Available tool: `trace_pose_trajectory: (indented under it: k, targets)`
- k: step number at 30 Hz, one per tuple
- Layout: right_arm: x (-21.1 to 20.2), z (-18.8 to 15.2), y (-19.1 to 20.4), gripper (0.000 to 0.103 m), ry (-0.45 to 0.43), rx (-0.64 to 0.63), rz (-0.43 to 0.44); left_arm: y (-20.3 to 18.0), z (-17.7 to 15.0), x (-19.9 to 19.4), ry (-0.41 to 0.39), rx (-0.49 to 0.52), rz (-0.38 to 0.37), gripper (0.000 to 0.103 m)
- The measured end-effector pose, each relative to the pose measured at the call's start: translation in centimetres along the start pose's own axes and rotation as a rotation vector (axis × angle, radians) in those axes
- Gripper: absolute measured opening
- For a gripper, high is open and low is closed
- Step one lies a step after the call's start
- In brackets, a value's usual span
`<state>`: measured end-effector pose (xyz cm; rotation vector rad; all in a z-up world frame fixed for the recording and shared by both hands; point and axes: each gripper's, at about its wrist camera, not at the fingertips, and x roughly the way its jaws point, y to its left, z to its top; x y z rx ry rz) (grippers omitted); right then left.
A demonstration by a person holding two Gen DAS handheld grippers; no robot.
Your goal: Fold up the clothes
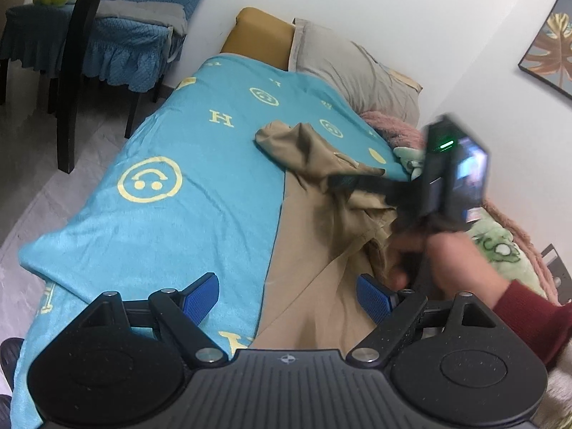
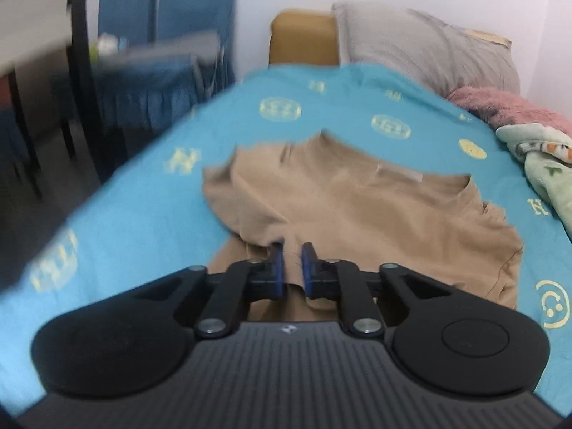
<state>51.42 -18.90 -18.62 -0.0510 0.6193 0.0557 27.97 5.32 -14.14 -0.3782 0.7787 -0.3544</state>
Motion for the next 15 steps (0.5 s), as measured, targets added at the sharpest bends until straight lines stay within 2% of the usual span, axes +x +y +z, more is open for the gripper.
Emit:
trace_pose_trajectory:
  k: [3, 5, 11, 15]
  targets:
    - [-1.8, 2.0, -1.4, 0.008, -0.108, 0.090, 0.036, -0.2, -0.1, 0.5, -0.006, 0.005, 0.012, 0.086]
    - [-2.0, 3.6, -2.8, 0.008, -0.144, 0.155, 0.043, -0.4, -0.1, 0.8, -0.009, 0.009, 0.019, 0.086]
    - [1.2, 6.5, -8.4, 0.007, -0.151, 0.363, -0.046, -1.1, -0.5, 1.4, -0.015, 0.050, 0.031, 0.086]
    - [3.8, 5.9, -12.3, 0.007, -0.112, 0.437, -0.156, -1.3, -0.6, 1.6, -0.023, 0.061, 0.028, 0.086]
